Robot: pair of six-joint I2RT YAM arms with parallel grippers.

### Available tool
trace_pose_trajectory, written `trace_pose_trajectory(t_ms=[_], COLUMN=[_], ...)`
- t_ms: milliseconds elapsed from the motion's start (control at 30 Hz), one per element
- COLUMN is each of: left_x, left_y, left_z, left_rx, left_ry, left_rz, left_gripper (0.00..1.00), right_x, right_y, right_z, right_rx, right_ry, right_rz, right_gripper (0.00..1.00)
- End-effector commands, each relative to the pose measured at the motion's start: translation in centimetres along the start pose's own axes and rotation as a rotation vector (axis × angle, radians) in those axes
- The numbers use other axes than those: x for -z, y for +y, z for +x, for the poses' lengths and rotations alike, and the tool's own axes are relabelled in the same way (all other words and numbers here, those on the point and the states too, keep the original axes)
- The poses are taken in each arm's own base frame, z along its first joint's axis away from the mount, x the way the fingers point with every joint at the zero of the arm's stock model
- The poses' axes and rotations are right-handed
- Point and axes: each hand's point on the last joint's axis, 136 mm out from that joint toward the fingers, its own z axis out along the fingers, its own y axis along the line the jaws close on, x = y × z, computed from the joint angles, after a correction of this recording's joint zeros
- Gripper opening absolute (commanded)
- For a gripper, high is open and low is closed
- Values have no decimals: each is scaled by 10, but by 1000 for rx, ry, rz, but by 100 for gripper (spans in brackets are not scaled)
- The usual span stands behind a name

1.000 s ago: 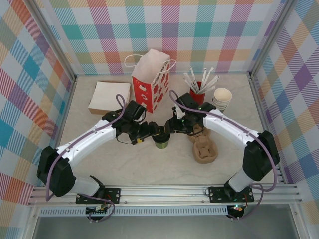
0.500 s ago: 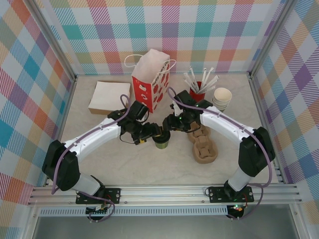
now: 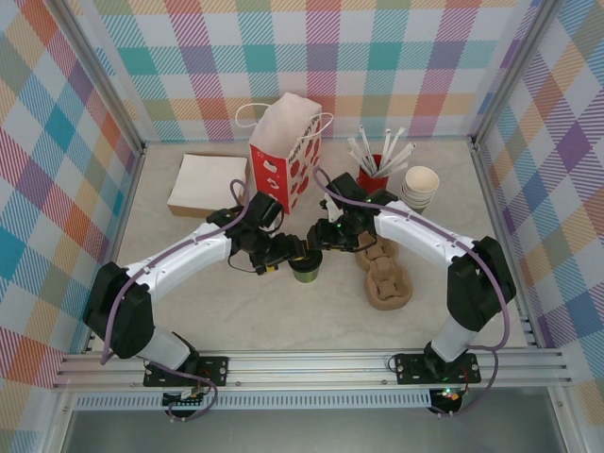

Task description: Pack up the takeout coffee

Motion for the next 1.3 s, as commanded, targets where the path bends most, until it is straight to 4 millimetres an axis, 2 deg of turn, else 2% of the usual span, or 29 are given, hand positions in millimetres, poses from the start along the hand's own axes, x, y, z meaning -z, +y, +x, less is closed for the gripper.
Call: trace_pose_trajectory(t_ms=[0,367,833,1267], left_x=[-8,-14,-28,-39], left_y=[12,23,44,74], left_z=[3,6,16,31], left_rx=[-11,-4,18,57], left_ry=[16,19,52,76], left_rz=[-47,-76,-126,-186], left_gripper=[70,69,68,63], right_x=[-6,-11,-25,-24], right_y=[-3,-21,-41,-48], right_z=[9,26,49,52], right_rx=[-15,-52,-84,-84], right_ry=[49,125,210,222], right_rz=[23,106,157,195], right_gripper=[51,43,42,42])
